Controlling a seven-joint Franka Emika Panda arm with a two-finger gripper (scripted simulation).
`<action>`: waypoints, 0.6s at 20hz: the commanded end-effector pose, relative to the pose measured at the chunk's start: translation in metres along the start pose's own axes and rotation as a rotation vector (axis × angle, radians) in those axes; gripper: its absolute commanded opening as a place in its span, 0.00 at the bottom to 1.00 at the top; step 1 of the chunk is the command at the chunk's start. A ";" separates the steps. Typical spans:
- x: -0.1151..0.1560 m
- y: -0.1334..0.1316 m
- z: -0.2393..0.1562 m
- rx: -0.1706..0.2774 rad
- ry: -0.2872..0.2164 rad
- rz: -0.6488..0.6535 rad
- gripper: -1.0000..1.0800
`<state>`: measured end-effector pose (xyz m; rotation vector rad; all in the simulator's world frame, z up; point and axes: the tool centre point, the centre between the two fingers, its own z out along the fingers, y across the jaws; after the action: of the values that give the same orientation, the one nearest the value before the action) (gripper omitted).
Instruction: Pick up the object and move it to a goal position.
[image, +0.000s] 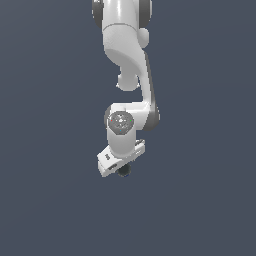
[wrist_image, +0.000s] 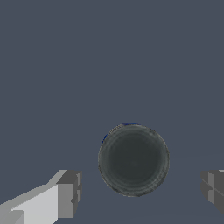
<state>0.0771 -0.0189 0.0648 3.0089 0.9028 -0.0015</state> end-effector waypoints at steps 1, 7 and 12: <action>0.001 0.001 0.001 0.000 0.001 -0.007 0.96; 0.000 0.000 0.010 0.000 0.000 -0.003 0.96; 0.000 0.000 0.036 0.000 0.001 -0.006 0.96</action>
<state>0.0773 -0.0192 0.0374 3.0063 0.9105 0.0007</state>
